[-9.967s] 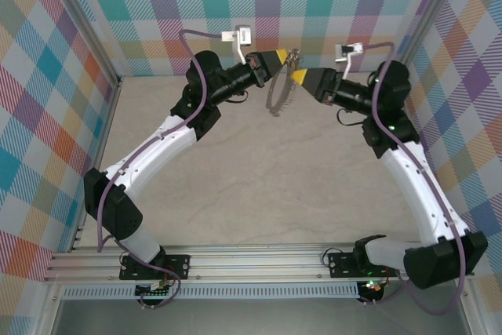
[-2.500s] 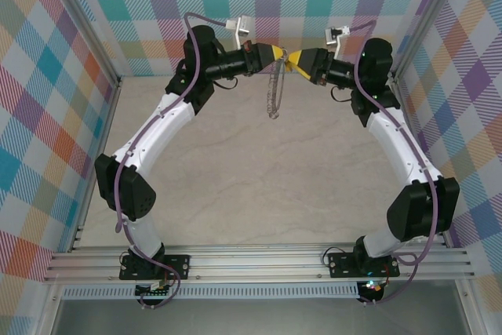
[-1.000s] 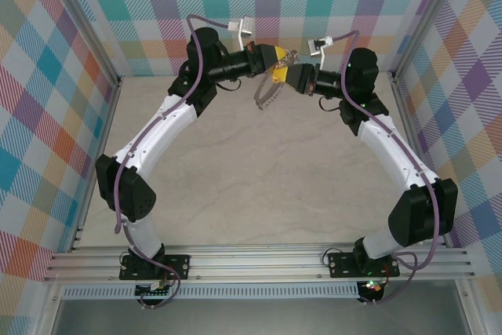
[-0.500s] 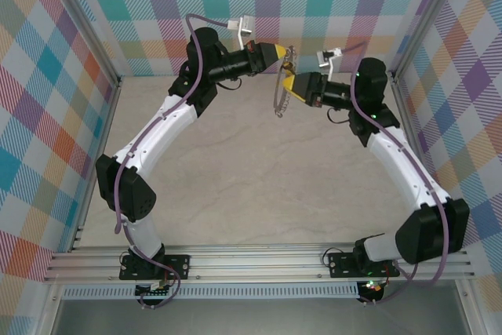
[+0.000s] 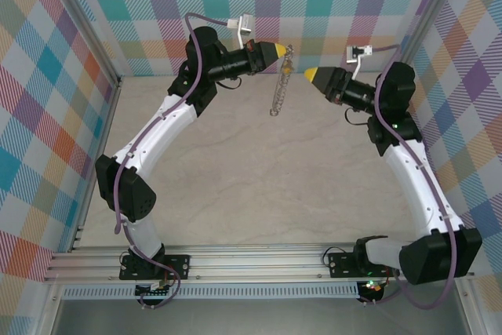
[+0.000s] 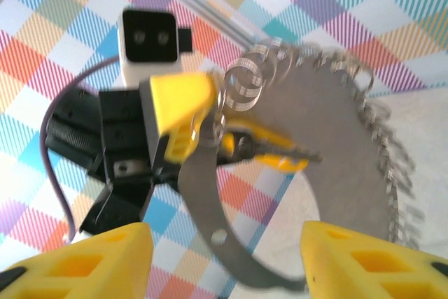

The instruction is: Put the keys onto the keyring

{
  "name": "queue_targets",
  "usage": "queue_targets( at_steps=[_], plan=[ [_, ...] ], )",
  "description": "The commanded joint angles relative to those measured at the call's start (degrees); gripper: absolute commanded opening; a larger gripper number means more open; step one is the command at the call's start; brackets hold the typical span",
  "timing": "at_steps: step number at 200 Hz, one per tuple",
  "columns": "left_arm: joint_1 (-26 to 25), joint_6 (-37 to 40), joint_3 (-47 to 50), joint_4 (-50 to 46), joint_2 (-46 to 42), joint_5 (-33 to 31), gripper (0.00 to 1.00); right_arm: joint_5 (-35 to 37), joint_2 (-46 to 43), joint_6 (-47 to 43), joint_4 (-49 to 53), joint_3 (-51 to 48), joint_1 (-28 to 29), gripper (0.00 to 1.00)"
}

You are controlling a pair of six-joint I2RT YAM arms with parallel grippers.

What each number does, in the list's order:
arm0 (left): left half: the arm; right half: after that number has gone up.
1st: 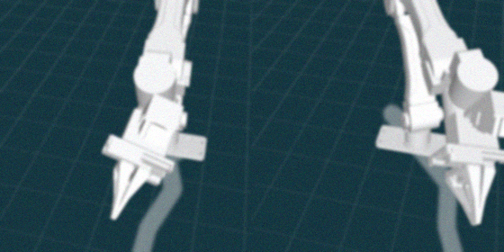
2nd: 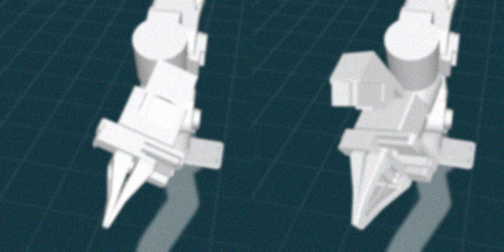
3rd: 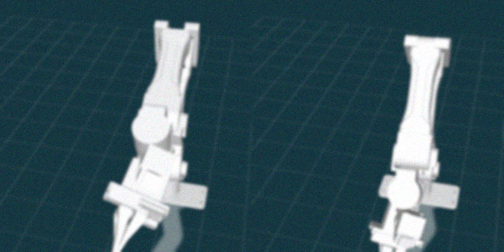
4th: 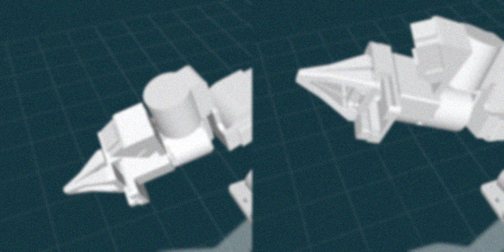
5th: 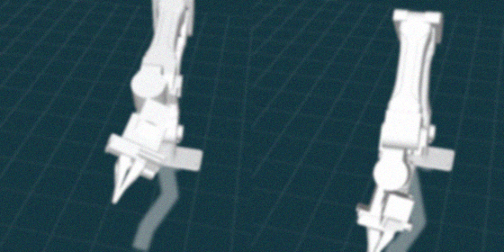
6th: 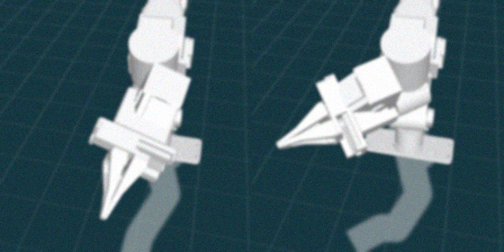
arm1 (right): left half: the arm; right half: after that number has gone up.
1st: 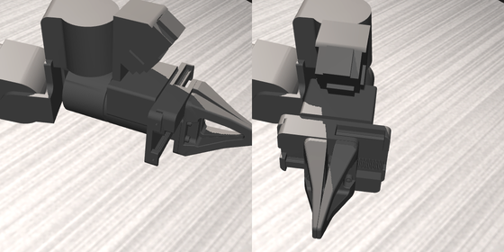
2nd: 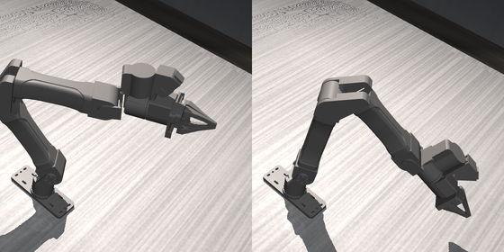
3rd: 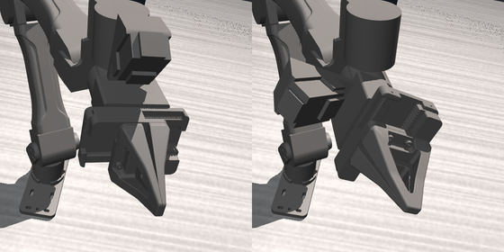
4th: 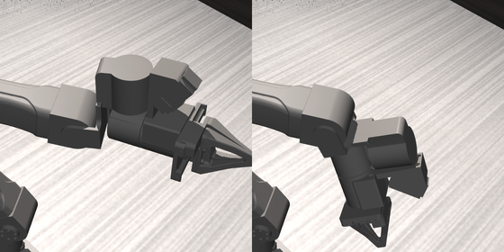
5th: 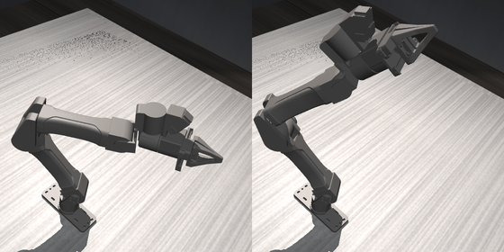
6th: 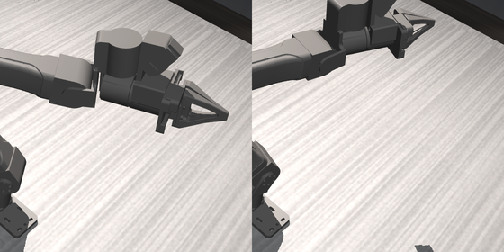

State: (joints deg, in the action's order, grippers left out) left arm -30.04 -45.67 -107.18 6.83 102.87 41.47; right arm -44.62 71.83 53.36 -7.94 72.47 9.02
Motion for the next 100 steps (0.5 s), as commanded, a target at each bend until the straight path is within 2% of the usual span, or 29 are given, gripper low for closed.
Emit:
queue_targets(
  at_steps=[1, 41, 71, 100],
  plan=[
    [-0.5, -1.4, -0.9, 6.0, -2.2, 1.2, 0.0, 3.8, 3.3, 8.6, -11.2, 3.4, -0.1, 0.52],
    [-0.5, -3.1, 0.3, 8.1, -2.1, 0.8, 0.0, 5.9, 6.7, 11.2, -14.1, 6.9, 1.5, 0.44],
    [-0.5, -3.4, 0.9, 8.5, -2.2, 0.5, 0.0, 7.2, 7.0, 11.6, -14.9, 7.1, 2.1, 0.34],
    [-0.6, -3.5, 1.3, 8.7, -2.3, 0.4, 0.0, 7.0, 7.3, 11.8, -15.0, 7.9, 2.8, 0.33]
  ],
)
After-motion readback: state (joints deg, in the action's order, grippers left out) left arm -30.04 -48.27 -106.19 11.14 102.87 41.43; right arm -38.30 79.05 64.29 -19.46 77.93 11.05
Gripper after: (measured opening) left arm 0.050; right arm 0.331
